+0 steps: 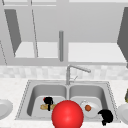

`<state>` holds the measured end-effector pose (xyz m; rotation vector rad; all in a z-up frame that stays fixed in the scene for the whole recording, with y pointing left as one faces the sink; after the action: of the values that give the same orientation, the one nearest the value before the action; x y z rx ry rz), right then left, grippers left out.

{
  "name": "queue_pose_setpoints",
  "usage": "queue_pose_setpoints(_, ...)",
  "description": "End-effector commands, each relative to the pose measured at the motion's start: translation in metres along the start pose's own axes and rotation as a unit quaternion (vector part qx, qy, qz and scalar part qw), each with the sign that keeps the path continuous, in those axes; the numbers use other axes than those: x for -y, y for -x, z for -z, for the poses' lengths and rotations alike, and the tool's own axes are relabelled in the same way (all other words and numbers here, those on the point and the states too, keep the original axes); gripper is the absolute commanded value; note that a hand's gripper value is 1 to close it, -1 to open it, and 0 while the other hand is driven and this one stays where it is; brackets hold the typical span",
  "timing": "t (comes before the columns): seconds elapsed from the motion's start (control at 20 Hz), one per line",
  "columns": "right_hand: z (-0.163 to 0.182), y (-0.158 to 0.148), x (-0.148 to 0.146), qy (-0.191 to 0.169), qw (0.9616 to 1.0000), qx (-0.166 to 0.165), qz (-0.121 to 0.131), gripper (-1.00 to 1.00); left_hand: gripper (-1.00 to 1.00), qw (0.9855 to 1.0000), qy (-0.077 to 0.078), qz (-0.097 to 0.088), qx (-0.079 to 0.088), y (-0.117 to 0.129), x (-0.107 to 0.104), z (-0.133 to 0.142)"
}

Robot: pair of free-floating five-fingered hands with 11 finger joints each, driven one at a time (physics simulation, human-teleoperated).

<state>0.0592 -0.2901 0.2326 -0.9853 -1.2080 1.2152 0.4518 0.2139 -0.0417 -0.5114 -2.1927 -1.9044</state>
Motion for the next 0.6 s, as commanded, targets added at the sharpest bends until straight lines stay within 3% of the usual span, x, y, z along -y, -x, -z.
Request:
queue_pose_setpoints(0.0, 0.000, 0.000, 0.000, 0.000, 1.0000, 0.000, 0.000, 0.00, 1.00, 0.9995, 0.011, -0.013, 0.027, -0.011, -0.028, -0.001)
queue_pose_setpoints(0.15, 0.000, 0.000, 0.000, 0.000, 1.0000, 0.000, 0.000, 0.00, 1.00, 0.9996, 0.014, -0.013, 0.021, -0.026, -0.045, -0.002)
queue_pose_setpoints(0.4, 0.000, 0.000, 0.000, 0.000, 1.0000, 0.000, 0.000, 0.00, 1.00, 1.0000, 0.000, -0.007, 0.001, -0.062, -0.073, -0.020)
queue_pose_setpoints(0.55, 0.000, 0.000, 0.000, 0.000, 1.0000, 0.000, 0.000, 0.00, 1.00, 1.0000, 0.000, -0.008, 0.001, -0.079, -0.093, -0.032)
